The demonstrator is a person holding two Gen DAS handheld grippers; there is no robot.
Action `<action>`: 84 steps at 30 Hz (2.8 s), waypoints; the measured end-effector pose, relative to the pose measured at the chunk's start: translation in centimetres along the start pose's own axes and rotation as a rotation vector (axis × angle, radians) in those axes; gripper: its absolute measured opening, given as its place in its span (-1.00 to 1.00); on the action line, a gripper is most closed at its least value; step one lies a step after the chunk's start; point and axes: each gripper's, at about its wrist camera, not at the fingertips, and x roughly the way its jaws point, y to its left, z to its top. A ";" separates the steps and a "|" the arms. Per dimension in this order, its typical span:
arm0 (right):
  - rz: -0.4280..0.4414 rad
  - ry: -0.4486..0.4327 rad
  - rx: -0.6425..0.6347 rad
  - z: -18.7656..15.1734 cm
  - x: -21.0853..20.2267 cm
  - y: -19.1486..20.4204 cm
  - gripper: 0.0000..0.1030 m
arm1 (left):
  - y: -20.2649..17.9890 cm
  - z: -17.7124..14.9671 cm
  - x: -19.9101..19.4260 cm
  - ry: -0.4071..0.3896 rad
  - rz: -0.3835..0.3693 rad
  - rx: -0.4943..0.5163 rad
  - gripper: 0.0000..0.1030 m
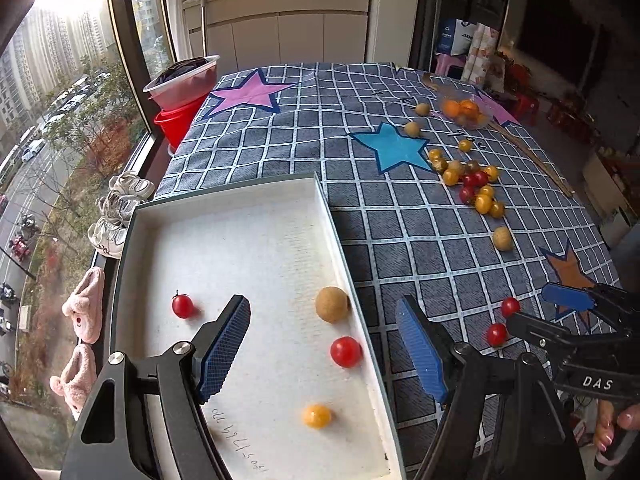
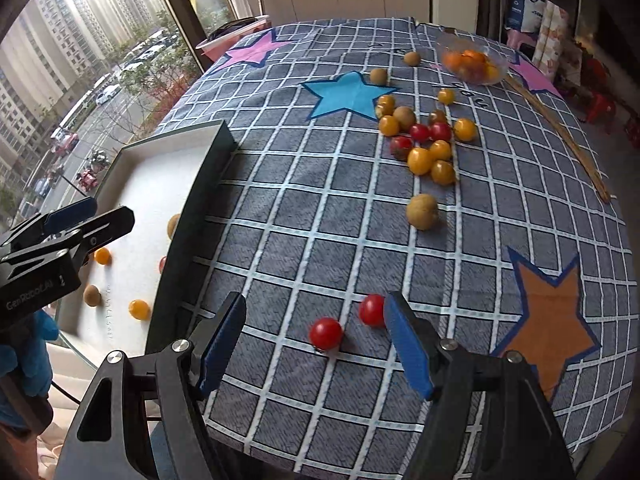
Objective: Organize fruits
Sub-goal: 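Grasp a red cherry tomato with the left tool while the right grasps a brown kiwi, then carry the held fruits toward the white tray with both tools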
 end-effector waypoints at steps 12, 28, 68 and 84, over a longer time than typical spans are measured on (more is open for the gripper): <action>-0.028 -0.019 0.154 -0.6 0.4 -6.6 0.45 | -9.4 -3.0 1.4 0.067 -0.091 0.124 0.48; -0.026 -0.050 0.090 2.8 4.4 -6.1 0.26 | -13.6 -4.1 5.4 0.089 -0.097 0.151 0.48; 0.025 -0.043 0.099 -0.9 0.9 -5.1 -0.46 | -7.8 -3.6 -0.1 0.018 -0.150 0.067 -0.57; 0.091 -0.078 -0.053 2.7 -1.1 4.7 -0.46 | 4.5 -1.7 -3.6 -0.076 0.005 -0.044 -0.57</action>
